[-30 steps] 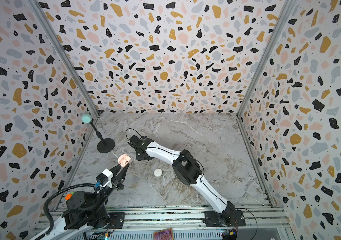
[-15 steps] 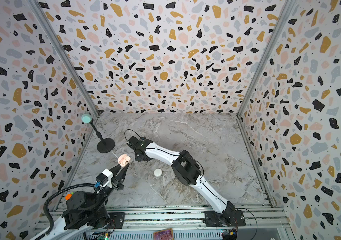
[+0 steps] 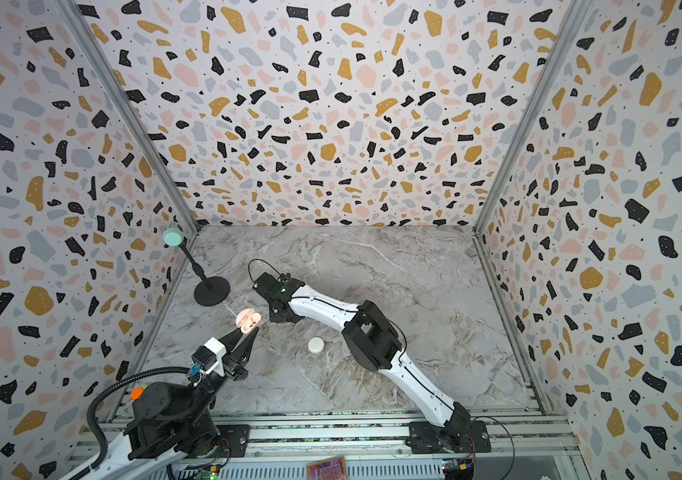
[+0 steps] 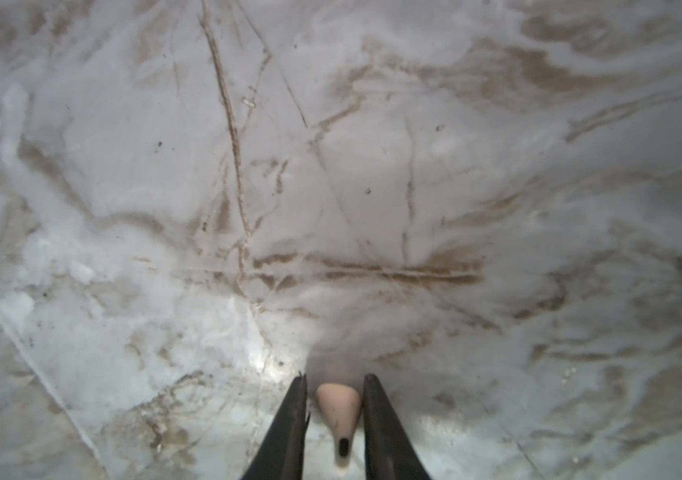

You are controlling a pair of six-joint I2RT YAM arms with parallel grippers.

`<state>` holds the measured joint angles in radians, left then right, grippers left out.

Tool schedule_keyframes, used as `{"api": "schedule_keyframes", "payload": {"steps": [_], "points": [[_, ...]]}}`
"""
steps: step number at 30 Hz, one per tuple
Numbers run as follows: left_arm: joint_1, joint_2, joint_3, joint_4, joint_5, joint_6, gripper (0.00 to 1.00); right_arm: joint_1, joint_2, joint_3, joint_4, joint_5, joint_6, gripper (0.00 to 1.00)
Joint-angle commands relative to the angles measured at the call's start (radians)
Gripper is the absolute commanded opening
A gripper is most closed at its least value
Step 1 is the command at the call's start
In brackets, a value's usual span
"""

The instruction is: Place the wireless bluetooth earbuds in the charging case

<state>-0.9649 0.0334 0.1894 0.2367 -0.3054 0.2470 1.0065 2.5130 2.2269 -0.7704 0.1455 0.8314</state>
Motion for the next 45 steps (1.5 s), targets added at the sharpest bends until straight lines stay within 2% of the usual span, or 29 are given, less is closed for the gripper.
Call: {"api": "schedule_keyframes", "payload": {"steps": [1,19,36,41,45], "points": [[0.005,-0.012,-0.001,0.033,-0.009,-0.006,0.00,0.006,0.015,0.022,-0.043,0.014,-0.018,0.24],[0.004,-0.012,-0.001,0.030,-0.014,-0.005,0.00,0.010,-0.053,-0.078,-0.023,0.023,-0.042,0.18],[0.005,-0.004,-0.003,0.030,-0.016,-0.009,0.00,0.000,-0.251,-0.332,0.097,0.055,-0.046,0.15],[0.005,0.002,-0.004,0.033,-0.014,-0.010,0.00,-0.018,-0.322,-0.465,0.188,0.021,-0.045,0.15],[0.005,0.003,-0.004,0.033,-0.017,-0.009,0.00,-0.023,-0.346,-0.509,0.217,0.005,-0.047,0.19]]}}
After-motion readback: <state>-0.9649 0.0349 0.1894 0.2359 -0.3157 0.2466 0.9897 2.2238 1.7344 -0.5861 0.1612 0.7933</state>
